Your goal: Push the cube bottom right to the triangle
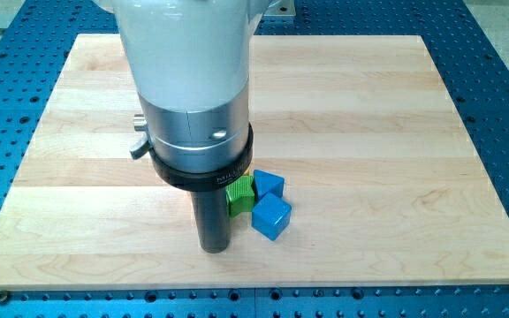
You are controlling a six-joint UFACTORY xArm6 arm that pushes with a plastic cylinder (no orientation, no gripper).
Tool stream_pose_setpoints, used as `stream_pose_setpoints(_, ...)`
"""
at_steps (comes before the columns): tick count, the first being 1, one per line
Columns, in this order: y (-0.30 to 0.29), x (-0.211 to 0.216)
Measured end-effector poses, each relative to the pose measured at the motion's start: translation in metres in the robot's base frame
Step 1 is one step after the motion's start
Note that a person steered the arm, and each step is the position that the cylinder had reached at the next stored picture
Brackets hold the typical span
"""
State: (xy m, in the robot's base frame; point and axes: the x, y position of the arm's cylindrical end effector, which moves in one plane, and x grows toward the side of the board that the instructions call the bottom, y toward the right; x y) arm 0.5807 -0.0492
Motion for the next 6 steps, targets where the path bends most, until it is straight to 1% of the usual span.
stream_pose_setpoints(1,-0.014,-0.001)
stream_pose_setpoints(2,0.026,-0.005)
stream_pose_setpoints(3,0.059,-0.023)
stream_pose_setpoints(4,0.13,-0.022)
stream_pose_setpoints(5,0.078,-0.019)
stream_pose_setpoints(6,0.066,-0.033)
